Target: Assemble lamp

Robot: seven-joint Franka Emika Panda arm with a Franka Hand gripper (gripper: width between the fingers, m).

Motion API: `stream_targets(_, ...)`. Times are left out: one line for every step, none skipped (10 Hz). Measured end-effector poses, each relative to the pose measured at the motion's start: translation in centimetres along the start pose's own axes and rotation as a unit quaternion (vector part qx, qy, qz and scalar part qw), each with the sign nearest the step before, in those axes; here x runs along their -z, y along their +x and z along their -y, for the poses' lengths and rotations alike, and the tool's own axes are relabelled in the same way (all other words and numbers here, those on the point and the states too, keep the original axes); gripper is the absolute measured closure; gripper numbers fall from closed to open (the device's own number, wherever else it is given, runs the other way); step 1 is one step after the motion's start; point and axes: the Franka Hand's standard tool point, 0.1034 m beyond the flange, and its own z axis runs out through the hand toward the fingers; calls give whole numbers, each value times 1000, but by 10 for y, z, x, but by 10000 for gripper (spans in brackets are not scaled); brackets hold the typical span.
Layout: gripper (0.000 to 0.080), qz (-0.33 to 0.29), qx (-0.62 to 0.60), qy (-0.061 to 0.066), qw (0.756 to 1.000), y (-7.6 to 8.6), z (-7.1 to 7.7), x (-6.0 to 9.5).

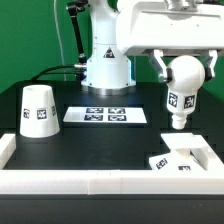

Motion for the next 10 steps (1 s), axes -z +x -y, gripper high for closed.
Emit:
stream_targets(220, -6, -1, -5, 1000, 0, -6, -1)
stream_targets(220, -5, -2, -5, 1000, -1, -5, -2)
stream_targets(220, -4, -1, -4, 1000, -2, -5, -2)
stream_targets(220, -5, -1, -5, 1000, -2, -4, -2)
stream_targets(220, -5, 1, -3, 1000, -2, -2, -3)
stream_targets(220, -5, 1, -4, 1000, -2, -2, -3)
stream_targets(220, -3, 1, -3, 1000, -3, -1, -5)
stream_targets(220, 0, 1, -1, 1000, -6, 1, -8)
stream_targets(220, 2, 1, 0, 1000, -8, 4, -10)
stream_targets(220, 3, 1, 1, 1000, -8, 6, -11)
